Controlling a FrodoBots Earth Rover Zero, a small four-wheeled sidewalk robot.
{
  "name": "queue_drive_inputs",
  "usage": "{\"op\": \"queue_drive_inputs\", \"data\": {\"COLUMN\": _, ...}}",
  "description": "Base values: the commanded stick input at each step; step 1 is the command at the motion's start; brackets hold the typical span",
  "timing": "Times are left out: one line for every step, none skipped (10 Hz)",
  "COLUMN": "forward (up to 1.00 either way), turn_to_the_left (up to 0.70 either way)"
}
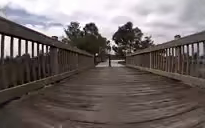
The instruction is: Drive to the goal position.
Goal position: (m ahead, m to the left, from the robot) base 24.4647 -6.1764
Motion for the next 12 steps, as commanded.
{"op": "queue_drive_inputs", "data": {"forward": 0.85, "turn_to_the_left": 0.00}}
{"op": "queue_drive_inputs", "data": {"forward": 0.85, "turn_to_the_left": 0.00}}
{"op": "queue_drive_inputs", "data": {"forward": 0.85, "turn_to_the_left": 0.00}}
{"op": "queue_drive_inputs", "data": {"forward": 0.85, "turn_to_the_left": 0.00}}
{"op": "queue_drive_inputs", "data": {"forward": 0.85, "turn_to_the_left": 0.00}}
{"op": "queue_drive_inputs", "data": {"forward": 0.85, "turn_to_the_left": -0.02}}
{"op": "queue_drive_inputs", "data": {"forward": 0.85, "turn_to_the_left": -0.15}}
{"op": "queue_drive_inputs", "data": {"forward": 0.85, "turn_to_the_left": -0.28}}
{"op": "queue_drive_inputs", "data": {"forward": 0.85, "turn_to_the_left": -0.34}}
{"op": "queue_drive_inputs", "data": {"forward": 0.85, "turn_to_the_left": -0.34}}
{"op": "queue_drive_inputs", "data": {"forward": 0.85, "turn_to_the_left": -0.32}}
{"op": "queue_drive_inputs", "data": {"forward": 0.85, "turn_to_the_left": -0.04}}
